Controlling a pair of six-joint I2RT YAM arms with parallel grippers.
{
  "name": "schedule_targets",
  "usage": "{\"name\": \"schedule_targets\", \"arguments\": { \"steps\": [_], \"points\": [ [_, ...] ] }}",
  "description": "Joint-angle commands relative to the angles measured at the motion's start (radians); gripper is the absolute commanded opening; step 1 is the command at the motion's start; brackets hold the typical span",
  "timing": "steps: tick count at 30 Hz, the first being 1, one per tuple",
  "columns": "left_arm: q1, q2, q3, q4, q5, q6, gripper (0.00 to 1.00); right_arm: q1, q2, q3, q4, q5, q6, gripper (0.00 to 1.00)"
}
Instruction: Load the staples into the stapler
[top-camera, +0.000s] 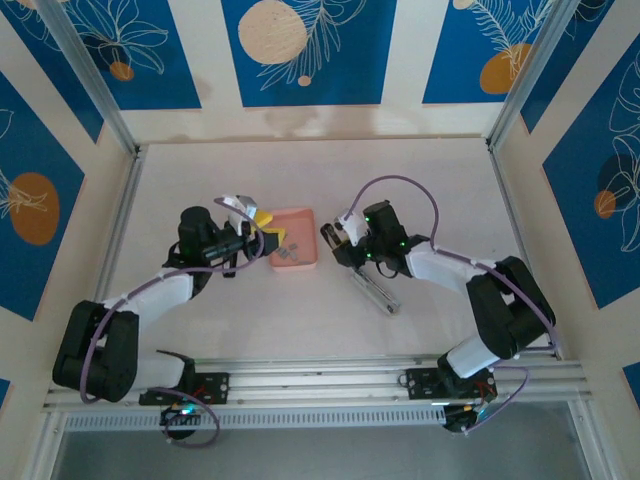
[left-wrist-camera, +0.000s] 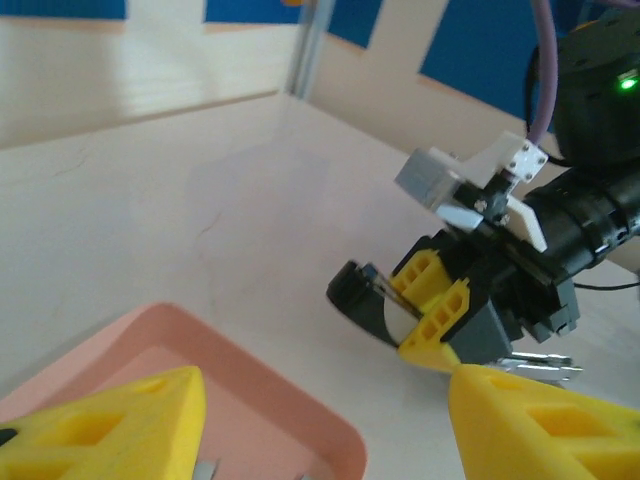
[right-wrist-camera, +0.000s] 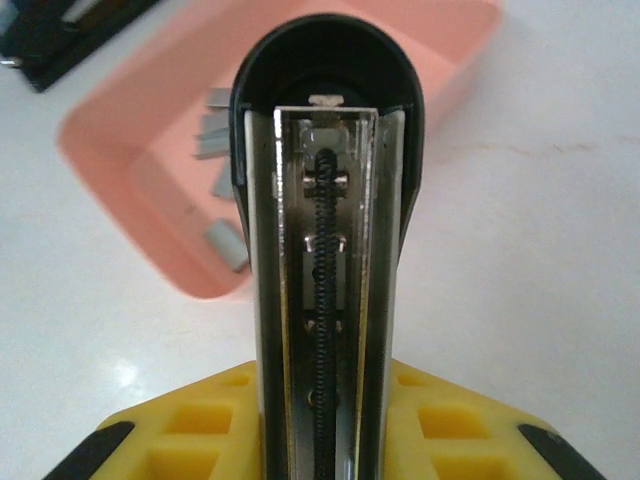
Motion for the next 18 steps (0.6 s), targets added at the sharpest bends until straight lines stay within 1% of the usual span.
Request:
{"name": "schedule_targets", "arguments": {
  "steps": [1,4,7,10,11,15,18],
  "points": [
    [-0.027,0.013,-0.020,0.170,0.132,0.043,0.65,0.021,-0.070,-0.060,0.183,-0.122,-0.083,0.25],
    [-0.048,0.019,-0.041,0.214,0.179,0.086,0.65,0.049,-0.106,-0.128,0.258,-0.171,-0.135,0.24],
    [-0.069,0.025,-0.045,0.216,0.224,0.126,0.63,0.084,-0.130,-0.178,0.306,-0.199,-0.192,0.24],
    [-0.093,0.030,-0.058,0.227,0.341,0.214,0.58,0.108,-0.147,-0.207,0.335,-0.233,-0.226,0.24],
    [-0.102,0.032,-0.059,0.227,0.385,0.249,0.55,0.112,-0.151,-0.214,0.345,-0.241,-0.225,0.24],
    [-0.125,0.044,-0.065,0.215,0.397,0.277,0.55,0.133,-0.156,-0.220,0.357,-0.269,-0.233,0.24],
    [-0.136,0.048,-0.063,0.172,0.398,0.312,0.55,0.145,-0.157,-0.227,0.375,-0.280,-0.231,0.24]
  ]
}}
